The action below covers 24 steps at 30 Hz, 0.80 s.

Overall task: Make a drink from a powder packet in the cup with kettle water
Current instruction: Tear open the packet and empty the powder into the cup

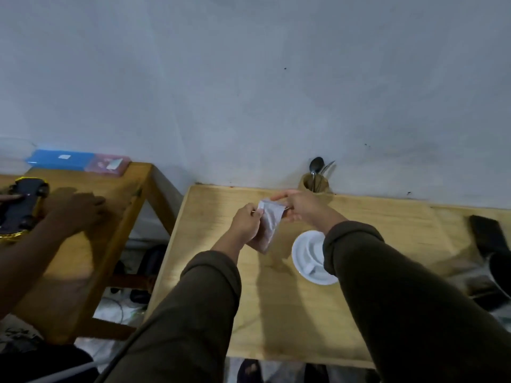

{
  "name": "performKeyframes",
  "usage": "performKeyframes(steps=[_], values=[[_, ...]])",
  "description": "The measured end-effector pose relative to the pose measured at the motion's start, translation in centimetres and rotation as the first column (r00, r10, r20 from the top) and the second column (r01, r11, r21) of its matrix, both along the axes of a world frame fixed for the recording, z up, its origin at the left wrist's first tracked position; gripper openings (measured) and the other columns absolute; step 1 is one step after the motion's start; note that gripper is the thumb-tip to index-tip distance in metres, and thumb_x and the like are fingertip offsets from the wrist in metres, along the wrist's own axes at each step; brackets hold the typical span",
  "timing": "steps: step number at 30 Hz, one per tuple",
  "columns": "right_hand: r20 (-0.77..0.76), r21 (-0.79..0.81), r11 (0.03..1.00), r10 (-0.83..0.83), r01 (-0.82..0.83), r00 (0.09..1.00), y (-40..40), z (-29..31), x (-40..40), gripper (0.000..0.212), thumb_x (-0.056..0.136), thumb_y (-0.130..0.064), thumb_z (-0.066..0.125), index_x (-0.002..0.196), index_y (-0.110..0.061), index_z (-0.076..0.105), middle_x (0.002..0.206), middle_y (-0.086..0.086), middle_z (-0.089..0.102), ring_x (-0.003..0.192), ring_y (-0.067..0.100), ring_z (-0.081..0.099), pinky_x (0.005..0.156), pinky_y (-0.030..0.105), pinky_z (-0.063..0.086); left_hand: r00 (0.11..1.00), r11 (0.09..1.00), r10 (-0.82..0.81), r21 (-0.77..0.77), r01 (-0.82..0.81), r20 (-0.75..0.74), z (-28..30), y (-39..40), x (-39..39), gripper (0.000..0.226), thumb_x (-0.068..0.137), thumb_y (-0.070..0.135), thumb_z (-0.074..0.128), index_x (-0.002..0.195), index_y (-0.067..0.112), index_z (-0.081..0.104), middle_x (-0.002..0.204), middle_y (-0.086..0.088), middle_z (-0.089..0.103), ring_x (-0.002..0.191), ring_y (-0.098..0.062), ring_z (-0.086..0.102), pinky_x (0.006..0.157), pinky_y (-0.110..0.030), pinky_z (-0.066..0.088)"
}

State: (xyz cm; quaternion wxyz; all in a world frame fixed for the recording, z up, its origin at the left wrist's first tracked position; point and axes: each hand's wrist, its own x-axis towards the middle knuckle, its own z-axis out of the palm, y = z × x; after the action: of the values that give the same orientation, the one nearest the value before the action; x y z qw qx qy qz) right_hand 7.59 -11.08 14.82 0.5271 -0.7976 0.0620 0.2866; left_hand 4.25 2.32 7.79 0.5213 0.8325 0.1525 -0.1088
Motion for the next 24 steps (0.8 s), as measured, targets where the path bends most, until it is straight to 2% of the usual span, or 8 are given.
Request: performKeyframes(steps=[2, 4, 7, 10, 14, 16, 19, 24], values=[[0.038, 0.012, 0.999, 0.038, -0.039, 0.999, -0.8, 1.7, -0.6, 0.03, 0.091, 0.002, 0.039, 0.084, -0.011, 0.065, 0.073, 0.001, 0.061, 0.046, 0.005, 0.061, 0.052, 0.017, 0.048, 0.999, 0.999, -0.046, -0.03, 0.046, -0.008, 1.4, -0.3, 0.1, 0.035, 0.101, 0.025, 0.039, 0.067, 0.017, 0.047, 0.085, -0.008, 0.055, 0.083, -0.021, 0.048, 0.071, -0.028, 0.036], [0.125, -0.043, 0.994, 0.1, -0.096, 0.987, -1.7, 2.9, -1.1, 0.026, 0.088, 0.003, 0.045, 0.084, -0.014, 0.065, 0.072, -0.001, 0.064, 0.05, 0.0, 0.061, 0.044, 0.01, 0.045, 0.996, 0.995, -0.082, -0.054, 0.08, -0.036, 2.7, -0.6, 0.2, 0.036, 0.1, 0.025, 0.039, 0.066, 0.018, 0.045, 0.075, -0.003, 0.051, 0.079, -0.02, 0.045, 0.063, -0.029, 0.035], [0.241, -0.106, 0.986, 0.153, -0.13, 0.958, -3.0, 4.3, -1.3, 0.013, 0.082, -0.003, 0.061, 0.089, -0.012, 0.068, 0.072, 0.003, 0.065, 0.056, 0.004, 0.061, 0.049, 0.011, 0.044, 0.992, 0.989, -0.129, -0.079, 0.128, -0.012, 4.7, -1.3, 0.2, 0.026, 0.097, 0.028, 0.046, 0.092, 0.009, 0.063, 0.094, -0.007, 0.064, 0.088, -0.021, 0.055, 0.072, -0.03, 0.041], [0.358, -0.194, 0.976, 0.16, -0.094, 0.92, -4.2, 5.4, -1.1, 0.007, 0.081, -0.01, 0.068, 0.087, -0.007, 0.069, 0.064, -0.001, 0.06, 0.059, 0.005, 0.053, 0.046, 0.004, 0.04, 0.992, 0.992, -0.101, -0.071, 0.106, 0.07, 7.2, -2.3, 0.4, 0.037, 0.097, 0.028, 0.048, 0.12, 0.005, 0.065, 0.124, -0.009, 0.065, 0.113, -0.024, 0.06, 0.089, -0.03, 0.044], [0.44, -0.301, 0.953, 0.152, -0.014, 0.885, -5.6, 6.7, -0.6, 0.006, 0.077, -0.011, 0.069, 0.072, -0.009, 0.07, 0.057, -0.004, 0.057, 0.053, 0.005, 0.05, 0.056, 0.019, 0.044, 0.986, 0.989, -0.113, -0.082, 0.123, 0.124, 9.9, -3.9, 0.9, 0.049, 0.098, 0.046, 0.04, 0.108, 0.008, 0.07, 0.109, -0.007, 0.066, 0.102, -0.023, 0.06, 0.086, -0.029, 0.042], [0.443, -0.318, 0.948, 0.131, 0.019, 0.887, -6.3, 7.1, -0.3, 0.009, 0.073, -0.01, 0.068, 0.064, -0.011, 0.068, 0.061, 0.002, 0.063, 0.053, 0.01, 0.053, 0.061, 0.026, 0.047, 0.973, 0.988, -0.135, -0.055, 0.147, 0.188, 10.6, -4.6, 1.1, 0.037, 0.096, 0.042, 0.048, 0.094, 0.011, 0.068, 0.098, -0.004, 0.064, 0.093, -0.02, 0.058, 0.08, -0.028, 0.043], [0.444, -0.298, 0.955, 0.143, -0.005, 0.884, -7.3, 7.5, 0.0, 0.006, 0.074, -0.013, 0.071, 0.068, -0.014, 0.068, 0.078, 0.007, 0.068, 0.072, 0.016, 0.059, 0.07, 0.028, 0.048, 0.956, 0.993, -0.111, -0.007, 0.117, 0.272, 10.9, -5.4, 1.4, 0.019, 0.092, 0.027, 0.059, 0.095, 0.011, 0.07, 0.092, -0.001, 0.064, 0.09, -0.016, 0.057, 0.081, -0.027, 0.045], [0.524, -0.229, 0.973, 0.12, 0.004, 0.843, -8.7, 7.5, 0.1, 0.01, 0.076, -0.019, 0.073, 0.083, -0.013, 0.071, 0.077, 0.001, 0.063, 0.076, 0.016, 0.057, 0.071, 0.027, 0.046, 0.951, 0.998, -0.064, 0.039, 0.055, 0.303, 11.0, -6.6, 1.2, 0.016, 0.089, 0.021, 0.062, 0.094, 0.01, 0.072, 0.088, -0.009, 0.068, 0.087, -0.015, 0.058, 0.085, -0.032, 0.049]])
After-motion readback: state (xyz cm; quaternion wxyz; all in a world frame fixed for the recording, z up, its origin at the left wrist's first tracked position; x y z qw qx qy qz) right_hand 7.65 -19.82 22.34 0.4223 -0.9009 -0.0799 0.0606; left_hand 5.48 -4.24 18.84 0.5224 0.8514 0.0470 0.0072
